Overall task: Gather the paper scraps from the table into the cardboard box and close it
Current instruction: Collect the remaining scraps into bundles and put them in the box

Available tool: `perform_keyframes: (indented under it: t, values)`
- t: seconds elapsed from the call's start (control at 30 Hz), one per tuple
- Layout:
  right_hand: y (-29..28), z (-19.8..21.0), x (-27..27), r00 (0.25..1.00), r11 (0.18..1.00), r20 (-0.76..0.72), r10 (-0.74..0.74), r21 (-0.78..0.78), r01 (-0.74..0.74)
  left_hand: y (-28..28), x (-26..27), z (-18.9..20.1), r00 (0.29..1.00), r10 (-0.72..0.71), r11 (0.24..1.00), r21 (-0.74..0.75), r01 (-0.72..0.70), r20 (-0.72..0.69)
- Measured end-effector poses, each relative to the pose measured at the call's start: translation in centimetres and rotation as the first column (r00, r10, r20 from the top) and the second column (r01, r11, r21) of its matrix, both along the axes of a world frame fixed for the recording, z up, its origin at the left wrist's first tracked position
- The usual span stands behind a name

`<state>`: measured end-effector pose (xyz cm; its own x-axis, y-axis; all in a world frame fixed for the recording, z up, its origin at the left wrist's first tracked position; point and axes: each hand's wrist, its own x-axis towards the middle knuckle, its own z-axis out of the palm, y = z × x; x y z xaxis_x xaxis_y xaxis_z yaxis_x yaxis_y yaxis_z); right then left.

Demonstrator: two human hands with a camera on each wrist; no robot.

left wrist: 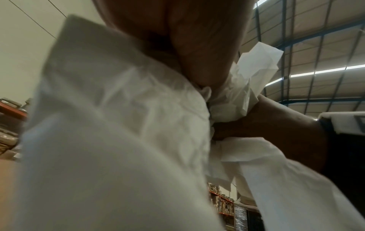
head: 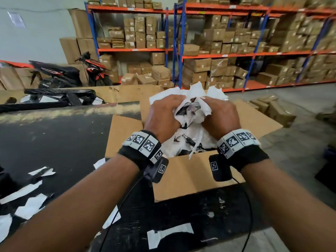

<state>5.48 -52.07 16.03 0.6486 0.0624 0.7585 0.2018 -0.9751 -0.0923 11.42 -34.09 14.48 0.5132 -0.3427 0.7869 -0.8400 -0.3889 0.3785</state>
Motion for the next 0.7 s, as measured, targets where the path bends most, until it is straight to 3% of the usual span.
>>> perform_keyframes:
  t: [0.13,0.37,0.47,0.57,0.7]
  values:
    - [-2.8,1.1,4.7,0.952,0.994,-0.29,-0.094,-0.08,0.073,-2.9,5.5,-0.8,0.997,0.024,0.997,0.077,-0.018,-0.07]
    - [-6.0,-1.5,13.3,0.711,0.978,-0.678,-0.187,-0.196,0.07,-4.8,11.7,-4.1,0.916,0.191,0.907,0.421,-0.027,-0.352]
    - [-7.2,-3.4,15.0,0.638,0.991,-0.763,-0.105,-0.131,0.007,-4.4,13.7,-6.0,0.852,0.256,0.818,0.572,0.06,-0.456]
    - [-8.3,-5.4,16.6,0.452,0.993,-0.89,-0.054,-0.095,-0.069,-3.6,14.8,-6.9,0.801,0.206,0.774,0.594,0.219,-0.563]
    - [-9.4,-6.5,18.9,0.311,0.981,-0.948,-0.071,-0.123,-0.152,-3.8,15.7,-7.2,0.761,0.192,0.724,0.613,0.317,-0.62]
